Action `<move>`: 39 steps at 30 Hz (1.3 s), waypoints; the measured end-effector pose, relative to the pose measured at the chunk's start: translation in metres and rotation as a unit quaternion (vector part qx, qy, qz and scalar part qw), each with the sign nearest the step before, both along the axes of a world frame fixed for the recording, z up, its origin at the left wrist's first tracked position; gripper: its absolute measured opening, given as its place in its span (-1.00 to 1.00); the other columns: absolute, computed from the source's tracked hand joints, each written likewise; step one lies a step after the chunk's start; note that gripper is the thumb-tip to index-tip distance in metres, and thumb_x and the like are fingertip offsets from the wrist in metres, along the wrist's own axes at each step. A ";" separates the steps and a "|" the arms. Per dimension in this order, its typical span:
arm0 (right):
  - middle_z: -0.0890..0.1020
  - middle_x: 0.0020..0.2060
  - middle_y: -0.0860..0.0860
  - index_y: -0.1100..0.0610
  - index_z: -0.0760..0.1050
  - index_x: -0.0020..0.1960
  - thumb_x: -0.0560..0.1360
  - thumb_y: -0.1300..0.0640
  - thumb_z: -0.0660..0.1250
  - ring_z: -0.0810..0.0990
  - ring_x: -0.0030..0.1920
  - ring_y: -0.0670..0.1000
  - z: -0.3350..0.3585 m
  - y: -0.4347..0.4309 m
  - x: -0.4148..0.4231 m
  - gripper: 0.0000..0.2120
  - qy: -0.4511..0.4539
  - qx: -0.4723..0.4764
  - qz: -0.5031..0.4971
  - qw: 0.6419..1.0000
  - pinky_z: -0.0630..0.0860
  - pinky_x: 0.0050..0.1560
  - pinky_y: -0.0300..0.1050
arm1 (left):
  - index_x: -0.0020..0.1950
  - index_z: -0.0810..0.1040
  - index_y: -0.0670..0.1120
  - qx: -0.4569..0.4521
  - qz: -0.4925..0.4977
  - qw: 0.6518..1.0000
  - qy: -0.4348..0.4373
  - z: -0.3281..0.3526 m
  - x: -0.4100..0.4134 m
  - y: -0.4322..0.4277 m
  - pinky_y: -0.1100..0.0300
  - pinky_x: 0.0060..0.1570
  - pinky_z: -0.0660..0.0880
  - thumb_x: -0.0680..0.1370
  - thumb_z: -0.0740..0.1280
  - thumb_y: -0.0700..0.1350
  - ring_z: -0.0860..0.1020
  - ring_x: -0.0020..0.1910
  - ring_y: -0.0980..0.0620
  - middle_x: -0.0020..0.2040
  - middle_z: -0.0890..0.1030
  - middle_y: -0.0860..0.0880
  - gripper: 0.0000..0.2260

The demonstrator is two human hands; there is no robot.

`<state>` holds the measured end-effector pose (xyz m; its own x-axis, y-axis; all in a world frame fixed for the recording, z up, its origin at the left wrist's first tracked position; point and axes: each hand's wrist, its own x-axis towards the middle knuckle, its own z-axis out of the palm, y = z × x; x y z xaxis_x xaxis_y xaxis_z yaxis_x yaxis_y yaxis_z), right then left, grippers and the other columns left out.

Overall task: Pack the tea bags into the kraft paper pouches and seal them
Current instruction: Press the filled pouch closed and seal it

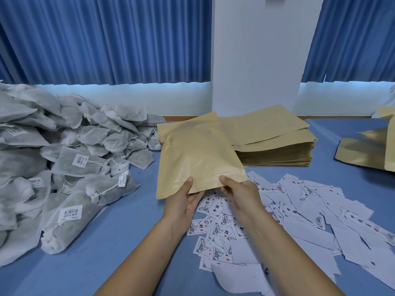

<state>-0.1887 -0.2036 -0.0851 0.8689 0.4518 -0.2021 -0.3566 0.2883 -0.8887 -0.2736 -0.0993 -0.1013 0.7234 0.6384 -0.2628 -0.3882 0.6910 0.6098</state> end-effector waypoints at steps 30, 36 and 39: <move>0.63 -0.12 0.27 0.38 0.53 -0.04 0.41 0.36 0.44 0.62 -0.13 0.18 -0.006 0.014 -0.027 -0.84 0.022 0.037 0.030 0.999 0.58 -0.02 -0.03 | -0.11 0.62 -0.24 0.075 0.006 0.994 0.077 0.000 0.001 -0.023 0.31 -0.17 0.58 0.51 0.40 -0.22 0.64 -0.27 0.09 -0.17 0.69 -0.09 -0.93; 0.68 -0.10 0.16 0.29 0.56 0.02 0.43 0.41 0.39 0.64 -0.22 0.03 -0.003 0.014 -0.025 -0.82 0.002 0.069 0.002 0.998 0.58 -0.24 -0.18 | 0.20 0.53 -0.21 0.019 0.105 0.993 0.040 0.005 -0.003 -0.021 0.27 -0.28 0.58 0.50 0.41 -0.21 0.64 0.00 -0.02 0.09 0.65 -0.13 -0.72; 0.67 -0.04 0.23 0.37 0.55 0.05 0.43 0.39 0.39 0.66 -0.05 0.16 -0.005 0.015 -0.027 -0.81 0.009 0.062 0.018 0.998 0.60 0.06 0.02 | 0.21 0.52 -0.28 0.017 0.080 0.994 0.066 0.005 -0.005 -0.021 0.21 -0.21 0.60 0.51 0.40 -0.25 0.64 0.01 -0.07 0.11 0.63 -0.19 -0.70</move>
<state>-0.2155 -0.1885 -0.0905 0.8480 0.5061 -0.1575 -0.3844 0.3827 -0.8401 -0.2781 -0.1199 -0.0958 0.5715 0.7533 -0.3254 -0.4064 0.6043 0.6853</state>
